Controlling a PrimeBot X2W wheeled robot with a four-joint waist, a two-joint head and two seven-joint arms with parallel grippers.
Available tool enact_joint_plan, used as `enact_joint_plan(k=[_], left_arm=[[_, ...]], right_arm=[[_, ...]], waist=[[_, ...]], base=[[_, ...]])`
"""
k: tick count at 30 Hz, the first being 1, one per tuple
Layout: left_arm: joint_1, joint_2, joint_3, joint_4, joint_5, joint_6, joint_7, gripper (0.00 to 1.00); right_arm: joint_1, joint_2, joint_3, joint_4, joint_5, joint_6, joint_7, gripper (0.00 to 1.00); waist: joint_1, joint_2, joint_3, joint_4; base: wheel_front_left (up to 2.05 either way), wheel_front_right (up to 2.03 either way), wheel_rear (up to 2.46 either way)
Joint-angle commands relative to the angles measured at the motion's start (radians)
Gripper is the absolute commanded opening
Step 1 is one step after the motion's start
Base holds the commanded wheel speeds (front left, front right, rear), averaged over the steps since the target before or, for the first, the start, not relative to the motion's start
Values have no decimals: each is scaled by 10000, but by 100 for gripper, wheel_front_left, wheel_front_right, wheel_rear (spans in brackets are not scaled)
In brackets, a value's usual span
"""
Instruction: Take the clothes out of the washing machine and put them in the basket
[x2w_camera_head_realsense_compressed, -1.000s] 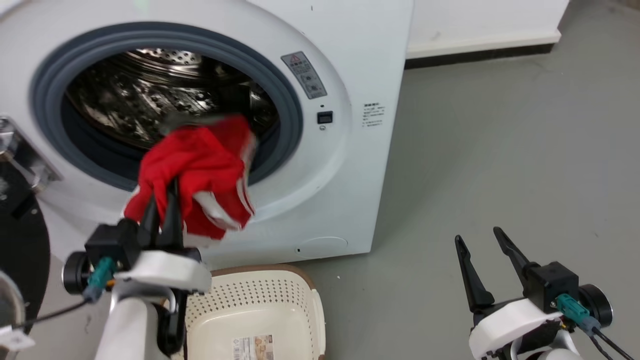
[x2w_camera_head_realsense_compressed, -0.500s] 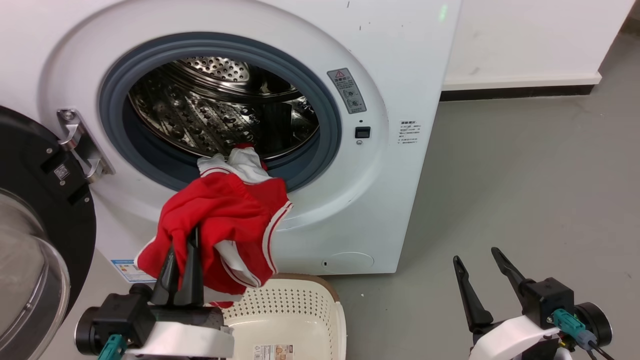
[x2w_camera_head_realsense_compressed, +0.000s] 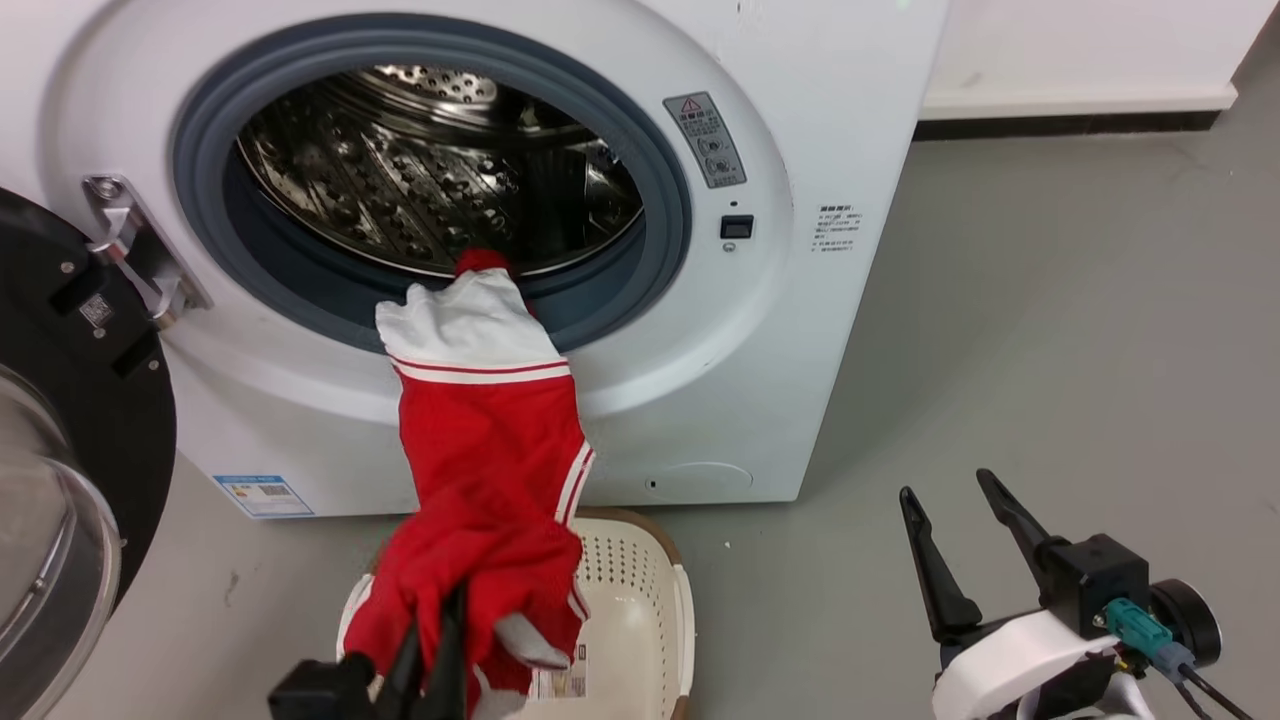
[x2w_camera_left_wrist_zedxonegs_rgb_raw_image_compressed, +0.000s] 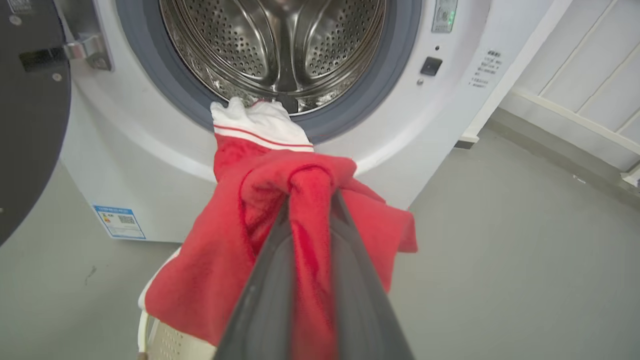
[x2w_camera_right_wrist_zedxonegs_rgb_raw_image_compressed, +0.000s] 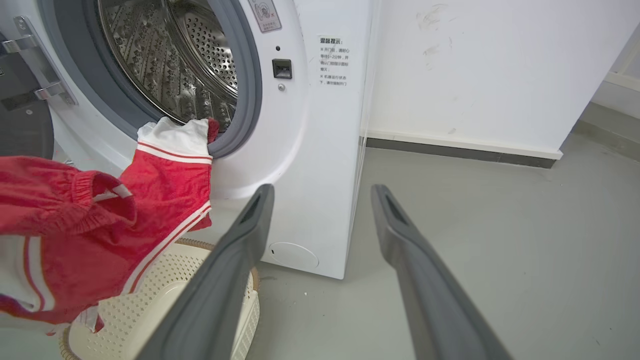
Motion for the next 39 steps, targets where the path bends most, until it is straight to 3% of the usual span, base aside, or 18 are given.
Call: enact_joint_plan(k=[1, 13, 18, 19, 28, 39], left_arm=[[194, -17, -139, 380, -131, 69, 109, 0], [-933, -38, -372, 3843, -867, 99, -590, 0], [-2342, 76, -105, 5447, -940, -61, -1255, 0], [-3229, 190, 126, 6513, -1056, -142, -1460, 0], [-5713, 566, 697, 10224, -1387, -331, -1713, 0], [-7746, 906, 1119, 12319, -1498, -313, -1792, 0]], right_arm=[[-206, 20, -20, -21, 14, -7, 1, 100], [-1120, 20, 76, -187, -25, -7, -82, 100], [-1589, 22, 215, -309, -50, -7, -104, 100], [-1884, 22, 299, -353, -93, -7, -104, 100], [-2658, 19, 635, -329, 69, -7, -296, 100], [-3297, 24, 798, -360, 133, -7, -559, 100]], waist=[[0, -1, 311, -78], [0, -1, 2031, -383], [0, -1, 2958, -524], [0, -1, 3532, -655], [0, -1, 5245, -1302], [0, -1, 6873, -1705]], base=[[0, 0, 0], [0, 0, 0], [0, 0, 0], [0, 0, 0], [0, 0, 0], [0, 0, 0]])
